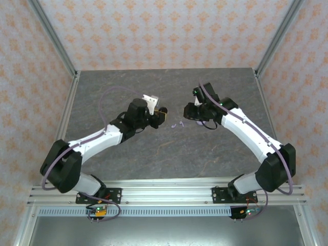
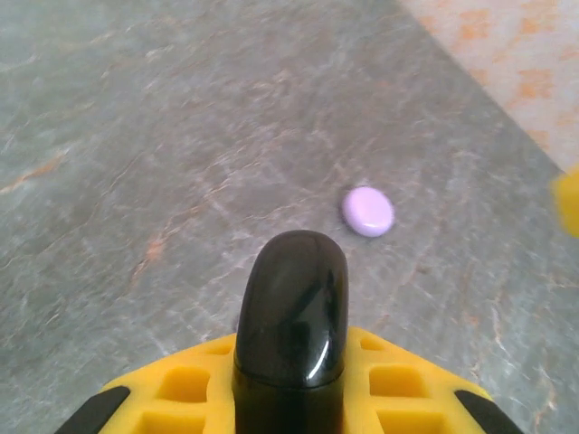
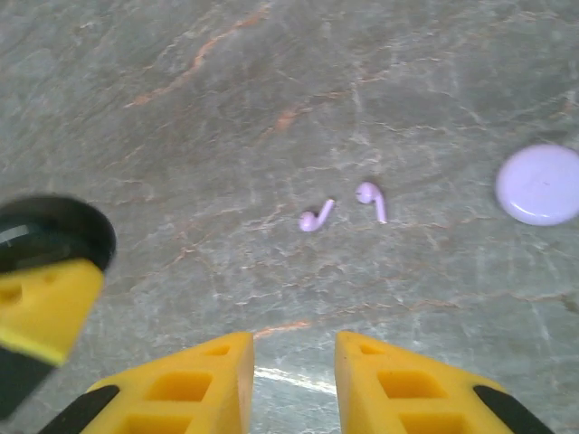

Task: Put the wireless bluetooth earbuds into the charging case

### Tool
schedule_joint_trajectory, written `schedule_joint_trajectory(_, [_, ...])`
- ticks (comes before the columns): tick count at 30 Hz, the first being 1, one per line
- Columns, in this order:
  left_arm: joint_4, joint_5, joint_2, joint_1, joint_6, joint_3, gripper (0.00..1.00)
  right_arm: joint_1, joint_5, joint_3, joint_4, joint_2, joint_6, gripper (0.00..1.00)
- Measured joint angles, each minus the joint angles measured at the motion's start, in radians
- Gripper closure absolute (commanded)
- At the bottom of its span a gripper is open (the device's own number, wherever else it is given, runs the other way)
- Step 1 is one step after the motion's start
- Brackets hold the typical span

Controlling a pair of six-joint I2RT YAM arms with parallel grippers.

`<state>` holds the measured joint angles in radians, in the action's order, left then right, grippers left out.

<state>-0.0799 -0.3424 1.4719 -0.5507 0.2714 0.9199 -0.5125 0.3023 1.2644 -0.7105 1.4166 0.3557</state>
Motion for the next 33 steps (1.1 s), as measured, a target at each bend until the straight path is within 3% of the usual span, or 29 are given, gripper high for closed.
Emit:
schedule_joint_trajectory(11, [0.260, -0.013, 0.312, 0.058, 0.148, 0.339, 0.88, 0.055, -0.052, -0.125, 0.005, -0.064, 0.038, 0.68])
schedule_joint_trajectory(25, [0.460, -0.079, 0.711, 0.101, 0.174, 0.789, 0.88, 0.055, -0.051, -0.196, 0.046, -0.064, 0.037, 0.68])
schedule_joint_trajectory(33, [0.540, -0.103, 0.866, 0.110, 0.174, 0.992, 0.88, 0.055, -0.036, -0.199, 0.057, -0.064, 0.037, 0.68])
